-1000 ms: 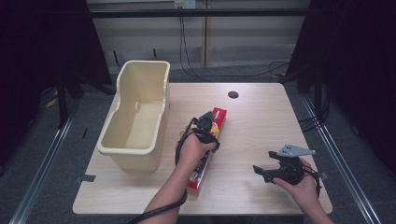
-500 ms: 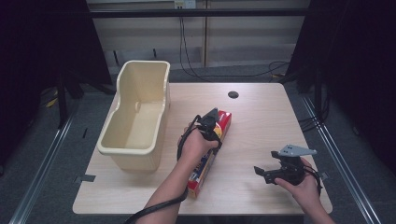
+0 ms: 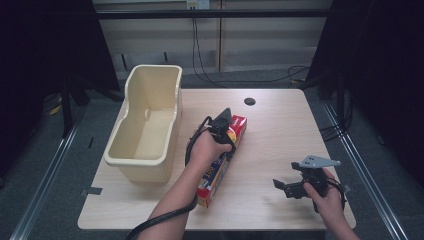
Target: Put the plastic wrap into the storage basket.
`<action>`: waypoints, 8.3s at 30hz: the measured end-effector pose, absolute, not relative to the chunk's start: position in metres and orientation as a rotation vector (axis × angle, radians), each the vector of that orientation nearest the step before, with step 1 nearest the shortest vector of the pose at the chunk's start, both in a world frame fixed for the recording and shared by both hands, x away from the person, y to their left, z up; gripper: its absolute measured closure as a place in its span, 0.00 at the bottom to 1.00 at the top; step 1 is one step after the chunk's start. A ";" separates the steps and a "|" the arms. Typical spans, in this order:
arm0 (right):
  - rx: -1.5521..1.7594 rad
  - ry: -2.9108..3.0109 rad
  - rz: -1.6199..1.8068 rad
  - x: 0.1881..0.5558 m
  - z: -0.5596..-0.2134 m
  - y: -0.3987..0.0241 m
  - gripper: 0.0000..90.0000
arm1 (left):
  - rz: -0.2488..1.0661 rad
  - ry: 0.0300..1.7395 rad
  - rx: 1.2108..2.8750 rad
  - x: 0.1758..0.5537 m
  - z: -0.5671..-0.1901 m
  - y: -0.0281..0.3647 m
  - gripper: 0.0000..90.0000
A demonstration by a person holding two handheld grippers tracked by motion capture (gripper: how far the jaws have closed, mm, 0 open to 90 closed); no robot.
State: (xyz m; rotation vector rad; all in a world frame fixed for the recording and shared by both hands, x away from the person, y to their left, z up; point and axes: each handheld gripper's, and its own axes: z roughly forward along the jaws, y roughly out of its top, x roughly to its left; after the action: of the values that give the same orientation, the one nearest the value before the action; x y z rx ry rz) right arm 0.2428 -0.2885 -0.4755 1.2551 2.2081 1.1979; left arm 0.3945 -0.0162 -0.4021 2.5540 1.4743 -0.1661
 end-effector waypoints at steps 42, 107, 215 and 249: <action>1.236 2.215 1.194 0.243 -0.474 -0.289 0.02 | -0.173 1.511 2.512 0.407 -0.304 0.025 0.46; 1.230 2.222 1.185 0.242 -0.474 -0.286 0.02 | -0.139 1.678 2.337 0.412 -0.238 0.098 0.46; 1.226 2.237 1.169 0.242 -0.476 -0.283 0.02 | -0.084 1.931 2.223 0.417 -0.290 0.189 0.45; 1.228 2.252 1.147 0.240 -0.480 -0.283 0.03 | -0.103 1.979 2.153 0.433 -0.309 0.185 0.40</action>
State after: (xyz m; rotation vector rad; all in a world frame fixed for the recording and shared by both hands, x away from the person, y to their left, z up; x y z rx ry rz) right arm 0.2401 -0.2832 -0.4797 1.2275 2.2522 1.1468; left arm 0.4330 0.1849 -0.3090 2.1528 1.9794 -0.1029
